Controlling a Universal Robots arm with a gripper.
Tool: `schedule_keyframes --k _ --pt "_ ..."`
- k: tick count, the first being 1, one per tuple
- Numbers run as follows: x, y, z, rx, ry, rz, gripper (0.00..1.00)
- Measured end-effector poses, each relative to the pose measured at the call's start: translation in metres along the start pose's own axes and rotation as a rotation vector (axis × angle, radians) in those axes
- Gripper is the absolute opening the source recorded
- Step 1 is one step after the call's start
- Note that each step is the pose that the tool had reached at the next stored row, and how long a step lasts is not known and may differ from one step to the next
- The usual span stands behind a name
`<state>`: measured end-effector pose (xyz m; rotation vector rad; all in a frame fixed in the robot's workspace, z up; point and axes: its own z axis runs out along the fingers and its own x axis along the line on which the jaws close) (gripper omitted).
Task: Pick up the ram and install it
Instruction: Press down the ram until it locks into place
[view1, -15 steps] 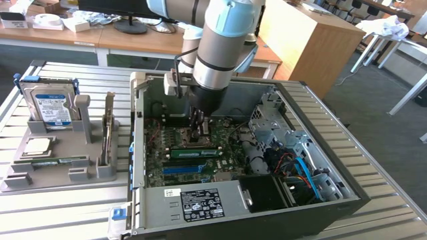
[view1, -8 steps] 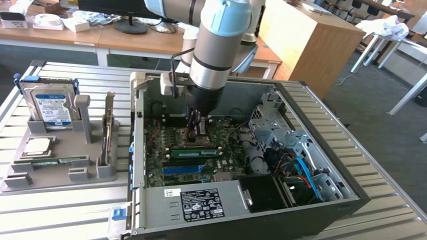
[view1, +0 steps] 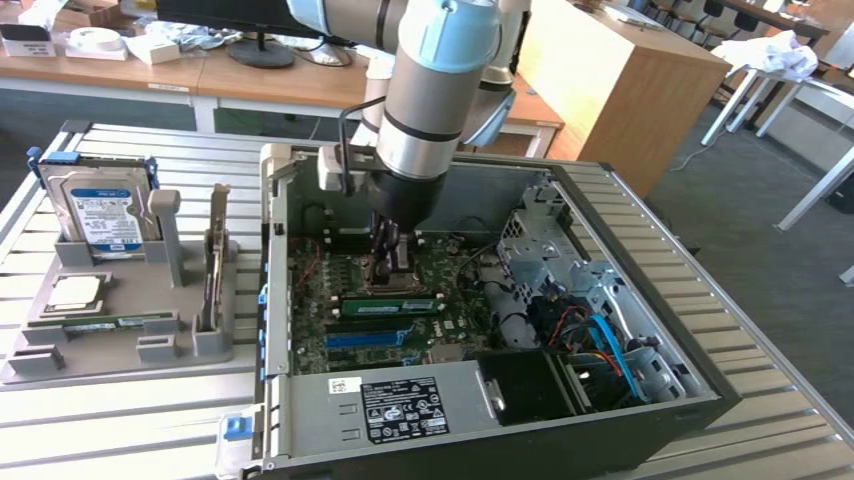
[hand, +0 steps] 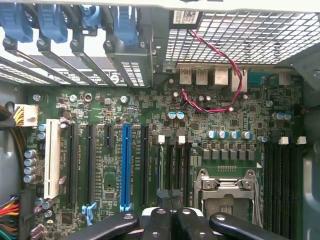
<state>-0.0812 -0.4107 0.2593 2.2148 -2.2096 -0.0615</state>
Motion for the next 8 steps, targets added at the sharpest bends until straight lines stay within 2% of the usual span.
schedule_keyframes --k 8 --pt "0.0031 0.0006 0.0 0.0 -0.0001 0.0 0.1"
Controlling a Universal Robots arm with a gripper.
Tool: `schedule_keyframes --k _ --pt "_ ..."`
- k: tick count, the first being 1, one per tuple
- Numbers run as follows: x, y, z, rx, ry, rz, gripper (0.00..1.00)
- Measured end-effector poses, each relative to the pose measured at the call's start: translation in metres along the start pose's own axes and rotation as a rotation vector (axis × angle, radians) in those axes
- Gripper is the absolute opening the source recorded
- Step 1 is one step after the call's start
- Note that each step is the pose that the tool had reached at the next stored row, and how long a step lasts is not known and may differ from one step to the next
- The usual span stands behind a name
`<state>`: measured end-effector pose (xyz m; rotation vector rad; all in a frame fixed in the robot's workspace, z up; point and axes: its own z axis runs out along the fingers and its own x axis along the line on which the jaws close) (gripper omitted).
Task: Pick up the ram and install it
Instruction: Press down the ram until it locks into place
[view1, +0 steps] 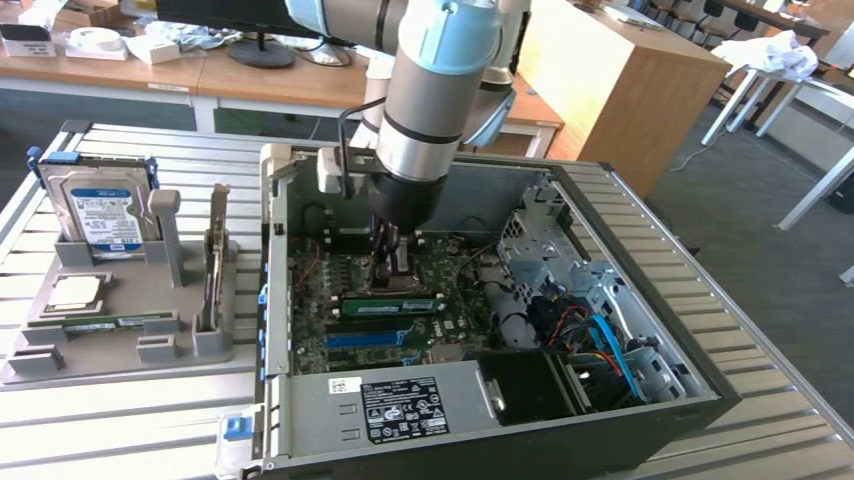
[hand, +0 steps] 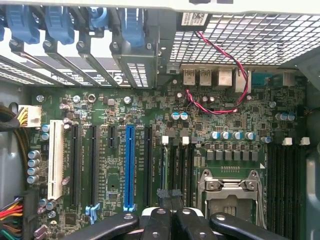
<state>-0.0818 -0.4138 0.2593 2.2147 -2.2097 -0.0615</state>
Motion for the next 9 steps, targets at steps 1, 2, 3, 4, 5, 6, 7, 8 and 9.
schedule_keyframes --k 1,2,3,4,5,6,7,8,9 --pt "0.0 0.0 0.0 0.0 0.0 0.0 0.1" --pt "0.0001 0.0 0.0 0.0 0.0 0.0 0.1" --pt "0.0001 0.0 0.0001 -0.0001 0.0001 0.0 0.1" --pt "0.0001 0.0 0.0005 0.0 -0.0001 0.0 0.1" --pt "0.0001 0.0 0.0012 0.0 0.0 0.0 0.1" --pt "0.0001 -0.0001 0.002 0.0 0.0001 0.0 0.1" --pt "0.0002 -0.0001 0.003 0.0 0.0 0.0 0.1" --pt "0.0002 -0.0001 0.004 0.0 0.0001 0.0 0.1" --pt "0.0002 -0.0002 0.005 0.0 0.0 0.0 0.1"
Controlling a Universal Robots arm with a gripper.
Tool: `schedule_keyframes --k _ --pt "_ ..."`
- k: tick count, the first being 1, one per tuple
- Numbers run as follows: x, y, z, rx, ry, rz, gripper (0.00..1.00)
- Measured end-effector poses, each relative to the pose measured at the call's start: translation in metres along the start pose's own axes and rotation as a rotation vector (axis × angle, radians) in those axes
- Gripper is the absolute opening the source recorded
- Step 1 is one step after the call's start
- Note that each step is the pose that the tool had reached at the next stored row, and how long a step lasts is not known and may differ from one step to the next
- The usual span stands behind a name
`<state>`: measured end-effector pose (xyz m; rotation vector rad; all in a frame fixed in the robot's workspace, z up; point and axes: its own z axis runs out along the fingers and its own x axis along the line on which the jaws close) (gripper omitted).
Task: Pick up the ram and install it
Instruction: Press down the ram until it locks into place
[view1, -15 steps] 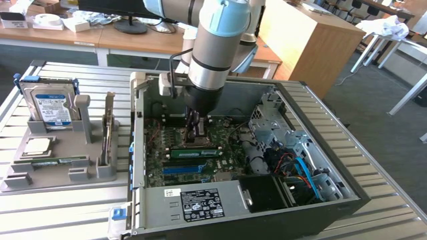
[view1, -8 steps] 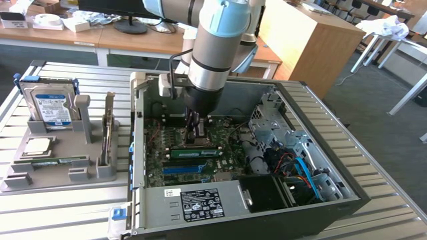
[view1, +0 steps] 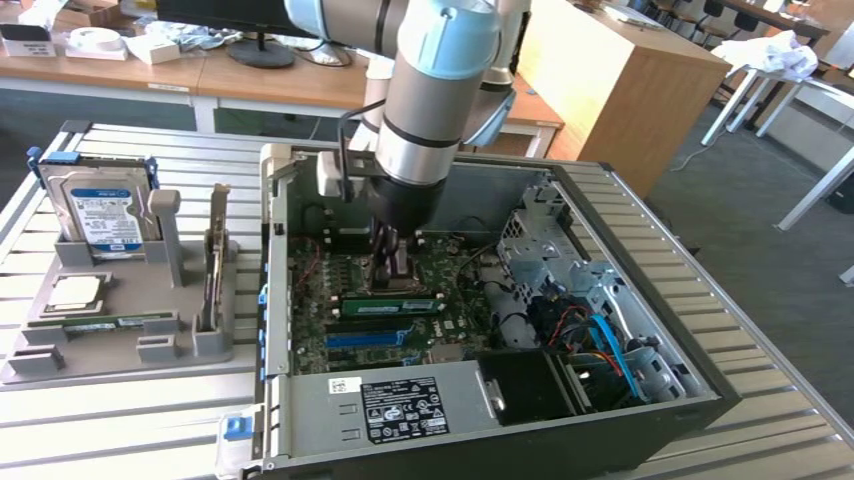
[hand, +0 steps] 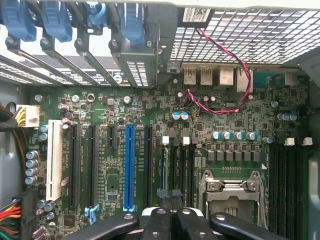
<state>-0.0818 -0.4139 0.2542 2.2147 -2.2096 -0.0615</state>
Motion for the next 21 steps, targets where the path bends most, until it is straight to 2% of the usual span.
schedule_keyframes --k 8,21 --pt "0.0002 -0.0003 0.0072 0.0 0.0 0.0 0.1" --pt "0.0003 -0.0004 0.0105 0.0001 -0.0001 0.0 0.1"
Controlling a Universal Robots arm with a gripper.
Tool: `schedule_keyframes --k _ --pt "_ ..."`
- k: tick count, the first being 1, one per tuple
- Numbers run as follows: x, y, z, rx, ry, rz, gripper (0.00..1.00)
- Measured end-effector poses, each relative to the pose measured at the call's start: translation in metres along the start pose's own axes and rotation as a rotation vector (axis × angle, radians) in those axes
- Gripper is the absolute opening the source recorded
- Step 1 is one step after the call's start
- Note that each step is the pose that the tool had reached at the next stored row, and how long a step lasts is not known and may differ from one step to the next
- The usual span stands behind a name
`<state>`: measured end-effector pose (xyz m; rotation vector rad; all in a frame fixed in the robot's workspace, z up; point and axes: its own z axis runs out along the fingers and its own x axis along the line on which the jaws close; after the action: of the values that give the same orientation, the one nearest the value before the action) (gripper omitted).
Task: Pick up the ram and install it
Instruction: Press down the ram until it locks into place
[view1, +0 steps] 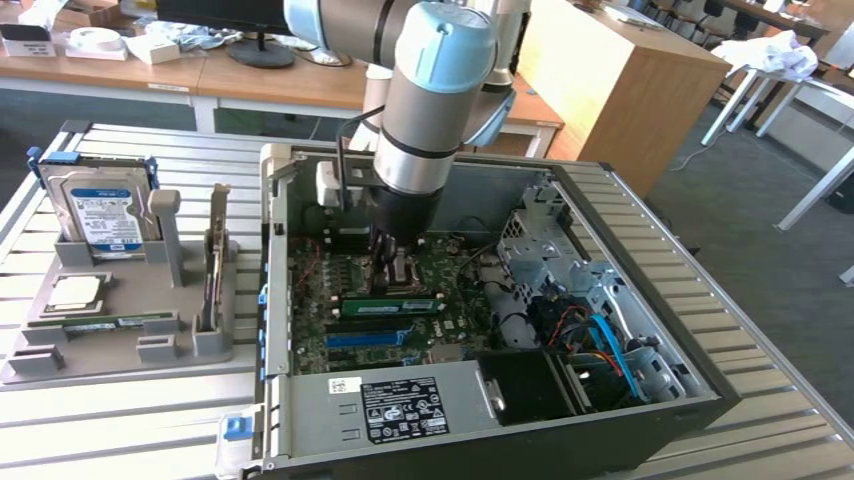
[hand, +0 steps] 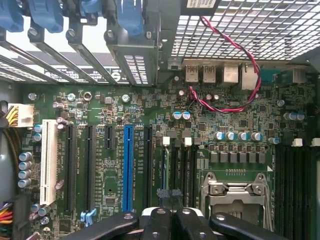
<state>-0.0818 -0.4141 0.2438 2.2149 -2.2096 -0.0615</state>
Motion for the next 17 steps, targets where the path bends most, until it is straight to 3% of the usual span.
schedule_keyframes --k 17 --pt "0.0013 -0.0001 0.0058 0.0 0.0002 0.0 0.1"
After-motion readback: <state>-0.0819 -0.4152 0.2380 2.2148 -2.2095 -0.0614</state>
